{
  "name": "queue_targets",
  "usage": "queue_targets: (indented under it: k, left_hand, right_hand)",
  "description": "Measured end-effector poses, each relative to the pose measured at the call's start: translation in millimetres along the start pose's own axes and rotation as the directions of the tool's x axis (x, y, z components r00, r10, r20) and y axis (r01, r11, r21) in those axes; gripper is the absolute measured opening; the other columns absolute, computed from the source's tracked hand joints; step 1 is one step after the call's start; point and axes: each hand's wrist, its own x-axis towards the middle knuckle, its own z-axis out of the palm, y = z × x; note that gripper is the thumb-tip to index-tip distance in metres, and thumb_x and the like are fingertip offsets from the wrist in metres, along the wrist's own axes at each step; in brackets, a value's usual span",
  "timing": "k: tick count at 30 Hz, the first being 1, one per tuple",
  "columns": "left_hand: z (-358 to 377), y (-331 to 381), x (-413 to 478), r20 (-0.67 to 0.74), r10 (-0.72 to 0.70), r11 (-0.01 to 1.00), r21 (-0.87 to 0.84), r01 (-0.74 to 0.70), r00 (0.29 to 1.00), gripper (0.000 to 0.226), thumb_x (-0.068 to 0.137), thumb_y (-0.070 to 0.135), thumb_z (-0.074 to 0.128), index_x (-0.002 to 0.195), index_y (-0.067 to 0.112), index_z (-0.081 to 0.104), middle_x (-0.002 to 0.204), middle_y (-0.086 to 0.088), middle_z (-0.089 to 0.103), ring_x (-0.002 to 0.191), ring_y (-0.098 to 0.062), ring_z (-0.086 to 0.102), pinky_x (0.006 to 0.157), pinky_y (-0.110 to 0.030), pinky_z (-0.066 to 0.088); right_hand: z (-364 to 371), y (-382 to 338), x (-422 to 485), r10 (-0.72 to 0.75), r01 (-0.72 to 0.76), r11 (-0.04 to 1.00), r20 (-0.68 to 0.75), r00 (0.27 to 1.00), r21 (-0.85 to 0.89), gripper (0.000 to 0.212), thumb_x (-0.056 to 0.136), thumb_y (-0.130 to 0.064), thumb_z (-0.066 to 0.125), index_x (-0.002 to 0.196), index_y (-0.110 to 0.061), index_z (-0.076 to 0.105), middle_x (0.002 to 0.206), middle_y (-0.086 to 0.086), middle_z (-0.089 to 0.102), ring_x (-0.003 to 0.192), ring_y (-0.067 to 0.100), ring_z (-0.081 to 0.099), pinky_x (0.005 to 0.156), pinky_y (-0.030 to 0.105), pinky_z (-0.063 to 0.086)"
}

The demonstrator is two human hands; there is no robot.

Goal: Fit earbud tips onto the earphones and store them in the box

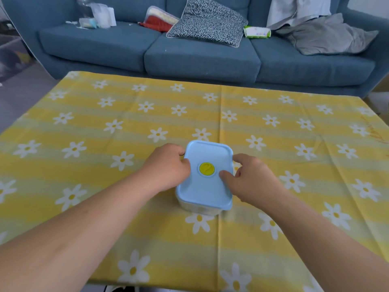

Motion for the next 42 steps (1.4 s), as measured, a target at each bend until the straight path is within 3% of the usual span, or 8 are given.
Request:
queue_targets:
  k: [4,8,16,20,22,26,32,42]
  left_hand:
    - [-7.2,0.4,-12.4,0.061,0.021,1.000,0.019,-0.022,0.998,0.023,0.091,0.023,0.054,0.104,0.018,0.072,0.075,-0.011,0.070,0.062,-0.024,0.063,0.061,-0.033,0.051]
    - [-16.1,6.3,-35.6,0.267,-0.054,0.997,0.061,0.039,0.962,0.047,0.096,0.022,0.044,0.138,0.040,0.051,0.077,-0.007,0.074,0.064,-0.028,0.076,0.064,-0.040,0.065]
    - [-10.7,4.5,-54.5,0.326,-0.040,0.999,0.009,0.039,0.945,0.058,0.108,0.023,0.037,0.158,0.046,0.018,0.078,-0.007,0.066,0.050,-0.019,0.063,0.057,-0.037,0.061]
    - [-3.6,-6.2,-51.1,0.281,-0.051,0.995,-0.067,0.073,0.958,0.043,0.107,0.025,0.040,0.149,0.037,0.039,0.083,-0.009,0.067,0.056,-0.022,0.060,0.047,-0.030,0.053]
    - [-1.1,-9.1,-51.6,0.247,-0.061,0.994,-0.072,0.081,0.967,0.022,0.107,0.026,0.042,0.123,0.022,0.057,0.083,-0.012,0.066,0.055,-0.023,0.058,0.047,-0.030,0.049]
    - [4.5,-9.7,-44.4,0.163,-0.018,0.999,-0.036,0.024,0.986,0.021,0.104,0.028,0.045,0.089,0.020,0.056,0.076,-0.014,0.068,0.053,-0.028,0.062,0.050,-0.035,0.051]
    - [11.3,7.7,-28.3,0.108,-0.027,0.996,-0.084,0.036,0.994,0.024,0.104,0.030,0.045,0.090,0.015,0.057,0.072,-0.012,0.067,0.059,-0.034,0.069,0.058,-0.047,0.061]
    - [4.0,8.7,-23.7,0.151,-0.063,0.997,-0.025,0.067,0.987,0.041,0.106,0.041,0.035,0.096,0.009,0.057,0.075,-0.017,0.072,0.066,-0.038,0.075,0.063,-0.041,0.064]
  right_hand:
    - [-0.8,1.9,-2.7,0.001,0.003,0.998,0.079,0.997,-0.057,0.060,0.093,-0.038,0.053,0.151,-0.027,0.038,0.103,0.003,0.074,0.080,0.023,0.074,0.079,0.042,0.061]
    - [-6.8,-2.3,-16.5,-0.021,0.020,1.000,0.257,0.966,0.008,0.049,0.098,-0.024,0.046,0.145,-0.032,0.031,0.085,0.006,0.074,0.051,0.016,0.069,0.053,0.028,0.053]
    - [5.0,-1.7,-33.0,0.003,-0.039,0.994,0.326,0.945,0.104,0.065,0.103,-0.019,0.041,0.153,-0.039,0.005,0.077,0.015,0.075,0.046,0.021,0.062,0.046,0.029,0.047]
    - [9.3,-0.2,-37.0,0.031,-0.077,0.980,0.242,0.970,0.184,0.066,0.103,-0.023,0.045,0.156,-0.042,0.011,0.074,0.011,0.073,0.044,0.016,0.059,0.044,0.024,0.043]
    - [12.5,2.0,-40.3,0.040,-0.076,0.977,0.181,0.983,0.197,0.054,0.102,-0.024,0.046,0.152,-0.032,0.028,0.070,0.008,0.071,0.040,0.013,0.057,0.039,0.019,0.040]
    - [13.2,7.8,-38.4,0.059,-0.080,0.964,0.090,0.994,0.253,0.038,0.103,-0.029,0.050,0.141,-0.025,0.048,0.068,0.002,0.071,0.041,0.007,0.057,0.041,0.019,0.041]
    - [7.3,16.9,-25.5,0.069,-0.069,0.941,0.013,0.998,0.331,0.034,0.101,-0.023,0.045,0.131,-0.024,0.060,0.078,0.001,0.060,0.061,0.015,0.054,0.056,0.032,0.046]
    - [-5.7,18.5,-27.0,0.127,-0.142,0.944,0.067,0.990,0.298,0.055,0.102,-0.038,0.049,0.153,-0.021,0.038,0.099,0.001,0.068,0.073,0.019,0.071,0.057,0.033,0.052]
